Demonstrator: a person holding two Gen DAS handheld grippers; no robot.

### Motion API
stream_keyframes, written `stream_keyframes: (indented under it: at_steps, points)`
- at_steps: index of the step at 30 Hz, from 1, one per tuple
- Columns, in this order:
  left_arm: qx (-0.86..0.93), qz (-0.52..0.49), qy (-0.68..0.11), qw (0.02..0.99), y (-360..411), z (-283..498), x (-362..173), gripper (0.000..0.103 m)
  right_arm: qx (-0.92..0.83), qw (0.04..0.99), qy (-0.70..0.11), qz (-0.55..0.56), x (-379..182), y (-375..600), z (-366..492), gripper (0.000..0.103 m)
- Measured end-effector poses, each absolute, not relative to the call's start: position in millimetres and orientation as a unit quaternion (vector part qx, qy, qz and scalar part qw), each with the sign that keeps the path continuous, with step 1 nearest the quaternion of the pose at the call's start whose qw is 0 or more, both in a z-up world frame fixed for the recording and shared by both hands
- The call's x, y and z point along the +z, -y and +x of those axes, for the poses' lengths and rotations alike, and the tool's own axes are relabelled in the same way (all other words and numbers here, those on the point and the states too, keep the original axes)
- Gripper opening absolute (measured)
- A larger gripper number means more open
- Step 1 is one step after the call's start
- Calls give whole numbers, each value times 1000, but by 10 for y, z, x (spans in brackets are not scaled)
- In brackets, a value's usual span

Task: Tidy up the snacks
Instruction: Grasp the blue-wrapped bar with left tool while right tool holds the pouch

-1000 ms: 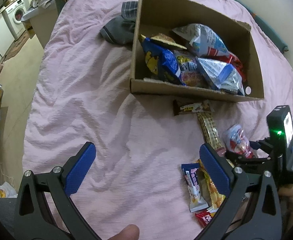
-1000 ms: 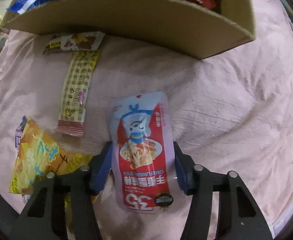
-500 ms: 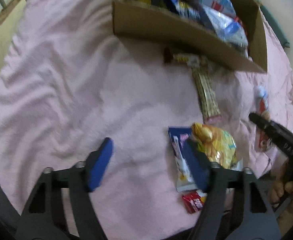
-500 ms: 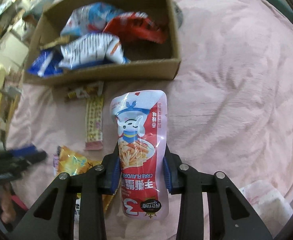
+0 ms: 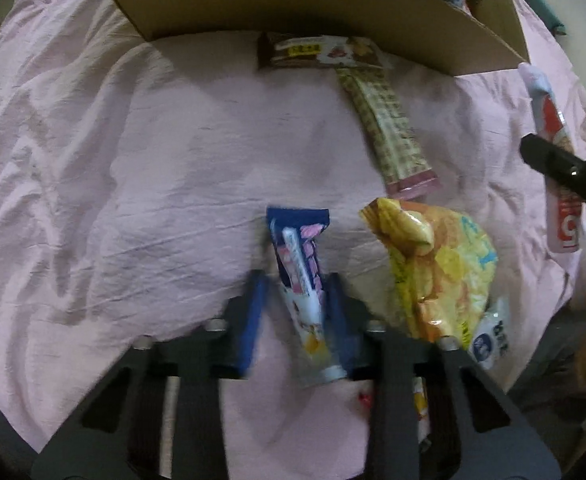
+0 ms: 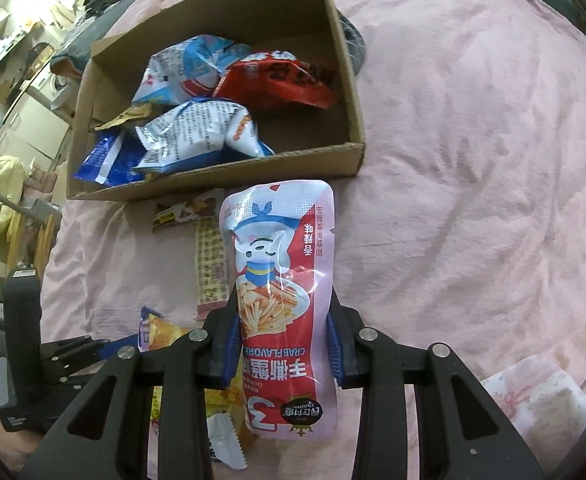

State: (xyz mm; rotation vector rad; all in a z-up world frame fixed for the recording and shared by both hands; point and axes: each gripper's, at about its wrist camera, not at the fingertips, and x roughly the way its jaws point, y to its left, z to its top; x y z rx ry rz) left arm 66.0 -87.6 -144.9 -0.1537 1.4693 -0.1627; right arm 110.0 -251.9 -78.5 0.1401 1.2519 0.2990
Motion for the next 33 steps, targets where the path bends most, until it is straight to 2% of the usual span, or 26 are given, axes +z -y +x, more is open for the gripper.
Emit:
stream_keyframes:
  at_steps: [25, 33]
  points:
    - [7, -66, -592, 804, 237, 642, -1023, 13, 201, 809, -546, 82, -528, 2387, 888, 37]
    - [30, -78, -553, 829, -124, 727, -515, 13, 213, 833, -500, 106, -262, 2468, 931, 37]
